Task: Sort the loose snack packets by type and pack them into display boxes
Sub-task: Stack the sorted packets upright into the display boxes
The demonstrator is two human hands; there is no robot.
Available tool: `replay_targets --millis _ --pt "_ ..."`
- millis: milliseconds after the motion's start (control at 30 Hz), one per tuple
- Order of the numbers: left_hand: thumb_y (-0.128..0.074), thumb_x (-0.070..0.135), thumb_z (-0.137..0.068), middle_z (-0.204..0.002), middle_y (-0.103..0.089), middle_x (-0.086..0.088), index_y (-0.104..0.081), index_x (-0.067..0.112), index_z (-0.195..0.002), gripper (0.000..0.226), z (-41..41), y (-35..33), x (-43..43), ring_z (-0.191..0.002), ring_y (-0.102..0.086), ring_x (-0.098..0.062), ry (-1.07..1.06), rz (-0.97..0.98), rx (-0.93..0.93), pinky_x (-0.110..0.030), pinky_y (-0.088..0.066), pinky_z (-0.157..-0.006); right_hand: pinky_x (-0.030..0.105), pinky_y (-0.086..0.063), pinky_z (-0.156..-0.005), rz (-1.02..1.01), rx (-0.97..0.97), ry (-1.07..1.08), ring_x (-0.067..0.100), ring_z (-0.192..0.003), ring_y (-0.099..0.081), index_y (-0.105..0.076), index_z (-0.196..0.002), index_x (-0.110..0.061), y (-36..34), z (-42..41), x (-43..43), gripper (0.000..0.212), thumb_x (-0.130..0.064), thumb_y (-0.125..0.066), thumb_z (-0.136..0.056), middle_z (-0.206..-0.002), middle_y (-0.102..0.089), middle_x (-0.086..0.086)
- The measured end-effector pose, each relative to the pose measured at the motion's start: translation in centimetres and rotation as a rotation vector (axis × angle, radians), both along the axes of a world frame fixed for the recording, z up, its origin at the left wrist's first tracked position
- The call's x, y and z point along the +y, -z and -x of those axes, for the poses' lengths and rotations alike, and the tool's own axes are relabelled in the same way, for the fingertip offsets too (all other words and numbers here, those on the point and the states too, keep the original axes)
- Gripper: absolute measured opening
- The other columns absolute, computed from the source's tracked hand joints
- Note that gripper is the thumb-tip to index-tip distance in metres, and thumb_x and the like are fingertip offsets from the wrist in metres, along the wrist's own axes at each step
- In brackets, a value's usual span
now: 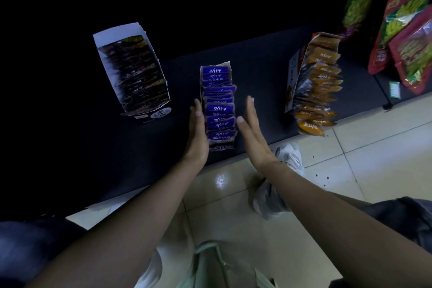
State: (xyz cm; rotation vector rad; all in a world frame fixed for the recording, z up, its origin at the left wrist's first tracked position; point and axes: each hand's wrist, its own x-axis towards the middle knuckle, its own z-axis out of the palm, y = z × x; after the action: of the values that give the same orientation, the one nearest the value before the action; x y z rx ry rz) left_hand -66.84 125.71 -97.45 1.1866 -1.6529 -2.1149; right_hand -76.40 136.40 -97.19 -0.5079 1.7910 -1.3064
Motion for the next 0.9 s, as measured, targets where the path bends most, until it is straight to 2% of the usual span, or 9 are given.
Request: replay_targets --millis 100,233,367,433,500,533,667,800,900 --pt "-0.027 0.096 -0.065 -0.162 -0.004 0.009 -0.008 0.055 -0.146 0.093 0.8 0.5 0.2 -0.148 -0.012 -0.015 0.044 -0.026 0.025 -0.053 -0.025 -0.116 0.035 -0.018 -0.12 0.031 -0.033 -0.026 0.001 -0.146 -0.009 -0.002 -0.153 -0.038 -0.6 0.2 -1.8 0.064 -0.046 -0.038 -0.1 -0.161 -0.002 -0.016" --pt "-0.027 0.095 -0.065 -0.162 -0.002 0.011 -0.002 0.058 -0.143 0.09 1.5 0.1 -1.3 -0.148 -0.012 -0.014 0.022 -0.023 -0.001 -0.054 -0.023 -0.116 0.044 -0.028 -0.117 0.016 -0.026 0.036 0.01 -0.142 -0.028 -0.012 -0.151 -0.04 -1.2 1.7 -4.5 0.067 -0.053 -0.043 -0.093 -0.158 -0.023 -0.008" --pt "-0.023 0.089 -0.073 -0.162 -0.008 0.008 0.0 0.043 -0.151 0.093 2.2 -0.1 -1.9 -0.146 -0.017 -0.011 0.041 0.001 0.002 -0.048 -0.023 -0.118 0.041 -0.019 -0.12 0.018 0.084 -0.041 0.008 -0.146 -0.019 -0.018 -0.152 -0.034 -0.5 1.6 -5.1 0.064 -0.046 -0.042 -0.094 -0.159 -0.022 -0.008" --pt "-0.018 0.077 -0.081 -0.162 0.0 0.009 0.007 0.04 -0.151 0.083 2.3 -0.2 -1.7 -0.148 -0.01 -0.011 0.037 0.054 -0.013 -0.049 -0.019 -0.119 0.025 -0.015 -0.119 0.026 0.16 -0.062 0.002 -0.146 -0.011 -0.02 -0.152 -0.03 0.0 1.7 -4.6 0.057 -0.037 -0.042 -0.1 -0.161 -0.015 -0.006" --pt "-0.017 0.072 -0.082 -0.162 0.005 0.01 0.01 0.04 -0.15 0.079 2.3 -0.2 -1.8 -0.148 -0.003 -0.011 0.051 0.106 -0.027 -0.052 -0.014 -0.119 0.002 -0.017 -0.105 0.007 0.207 -0.049 -0.005 -0.141 -0.011 -0.026 -0.151 -0.026 0.1 2.4 -4.3 0.05 -0.028 -0.041 -0.103 -0.161 -0.012 -0.004" --pt "-0.016 0.072 -0.082 -0.161 0.007 0.01 0.011 0.04 -0.149 0.079 2.4 -0.1 -1.9 -0.148 0.001 -0.011 0.065 0.141 -0.04 -0.053 -0.011 -0.12 -0.002 -0.017 -0.101 0.001 0.229 -0.05 -0.006 -0.14 -0.011 -0.027 -0.151 -0.026 0.0 2.7 -4.2 0.05 -0.026 -0.042 -0.103 -0.161 -0.012 -0.004" --pt "-0.013 0.073 -0.088 -0.161 0.011 0.011 0.013 0.039 -0.149 0.075 2.8 0.3 -2.5 -0.148 0.01 -0.008 0.125 0.279 -0.073 -0.05 -0.004 -0.12 0.024 -0.02 -0.115 0.022 0.368 -0.152 0.002 -0.146 -0.01 -0.013 -0.154 -0.031 0.4 3.2 -4.9 0.06 -0.031 -0.041 -0.101 -0.162 -0.008 -0.009" --pt "-0.013 0.048 -0.102 -0.161 0.013 0.007 0.014 0.034 -0.15 0.057 3.5 0.2 -3.0 -0.147 0.013 -0.009 0.15 0.292 -0.133 -0.048 0.0 -0.121 0.022 -0.016 -0.111 -0.072 0.486 -0.202 -0.005 -0.14 -0.006 -0.007 -0.154 -0.031 0.5 3.1 -6.0 0.058 -0.035 -0.035 -0.103 -0.161 0.007 -0.016" --pt "-0.013 0.071 -0.088 -0.161 0.012 0.009 0.015 0.041 -0.148 0.072 3.3 0.5 -3.5 -0.147 0.012 -0.01 0.167 0.293 -0.113 -0.043 0.0 -0.119 0.026 -0.017 -0.113 -0.09 0.444 -0.213 0.0 -0.144 -0.005 -0.008 -0.154 -0.034 0.4 3.3 -6.5 0.058 -0.037 -0.035 -0.103 -0.16 0.009 -0.019"
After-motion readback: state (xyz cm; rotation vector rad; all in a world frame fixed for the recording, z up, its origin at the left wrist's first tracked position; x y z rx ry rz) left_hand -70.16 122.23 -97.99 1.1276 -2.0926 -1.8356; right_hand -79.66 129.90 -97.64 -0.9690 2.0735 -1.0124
